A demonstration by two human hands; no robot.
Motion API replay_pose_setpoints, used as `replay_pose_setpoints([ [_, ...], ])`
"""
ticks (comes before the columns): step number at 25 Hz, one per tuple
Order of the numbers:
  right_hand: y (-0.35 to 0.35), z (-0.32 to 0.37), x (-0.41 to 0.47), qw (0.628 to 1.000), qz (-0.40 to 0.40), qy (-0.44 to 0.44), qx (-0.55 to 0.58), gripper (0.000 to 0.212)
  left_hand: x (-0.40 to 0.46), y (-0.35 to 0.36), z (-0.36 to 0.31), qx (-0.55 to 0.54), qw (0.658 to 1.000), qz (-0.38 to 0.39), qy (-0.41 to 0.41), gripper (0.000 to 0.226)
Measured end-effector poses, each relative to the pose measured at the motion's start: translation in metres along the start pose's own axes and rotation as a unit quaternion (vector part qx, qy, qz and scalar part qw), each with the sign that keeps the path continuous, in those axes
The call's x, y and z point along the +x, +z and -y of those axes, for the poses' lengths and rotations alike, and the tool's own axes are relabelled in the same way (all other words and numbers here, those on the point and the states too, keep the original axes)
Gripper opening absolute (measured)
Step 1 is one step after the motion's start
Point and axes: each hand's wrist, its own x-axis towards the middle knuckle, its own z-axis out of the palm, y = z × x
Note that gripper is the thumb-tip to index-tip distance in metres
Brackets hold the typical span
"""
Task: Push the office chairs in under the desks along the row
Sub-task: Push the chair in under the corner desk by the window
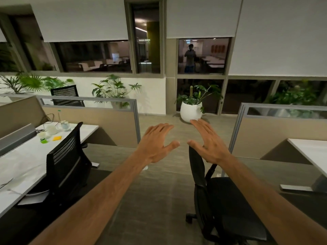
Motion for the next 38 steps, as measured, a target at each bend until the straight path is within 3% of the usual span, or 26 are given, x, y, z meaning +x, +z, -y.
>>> replay_pose_setpoints([
  [9, 0.083, -0.072, 0.109, 0.997, 0.017, 0.067, -0.023, 0.089, 0.123, 0.070, 0.116, -0.037, 0.997, 0.052, 0.036, 0.091],
  [15, 0.125, -0.144, 0.194, 0.990, -0.026, 0.131, -0.045, 0.082, 0.244, 0.124, 0.196, -0.051, 0.990, 0.085, 0.099, 0.085],
  [26, 0.146, -0.306, 0.236, 0.977, 0.004, 0.195, -0.086, 0.082, 0.417, 0.261, 0.196, -0.088, 0.965, 0.166, 0.183, 0.084],
  [31, 0.160, -0.339, 0.199, 0.950, 0.020, 0.303, -0.073, 0.078, 0.456, 0.348, 0.172, -0.101, 0.932, 0.238, 0.254, 0.083],
  [35, 0.192, -0.350, 0.146, 0.896, -0.009, 0.432, -0.099, 0.074, 0.460, 0.433, 0.147, -0.111, 0.864, 0.333, 0.361, 0.075],
  [36, 0.195, -0.347, 0.143, 0.895, -0.010, 0.433, -0.106, 0.076, 0.459, 0.438, 0.149, -0.109, 0.865, 0.332, 0.359, 0.075],
  [38, 0.219, -0.338, 0.121, 0.854, -0.033, 0.508, -0.109, 0.075, 0.454, 0.466, 0.144, -0.118, 0.828, 0.379, 0.396, 0.074],
])
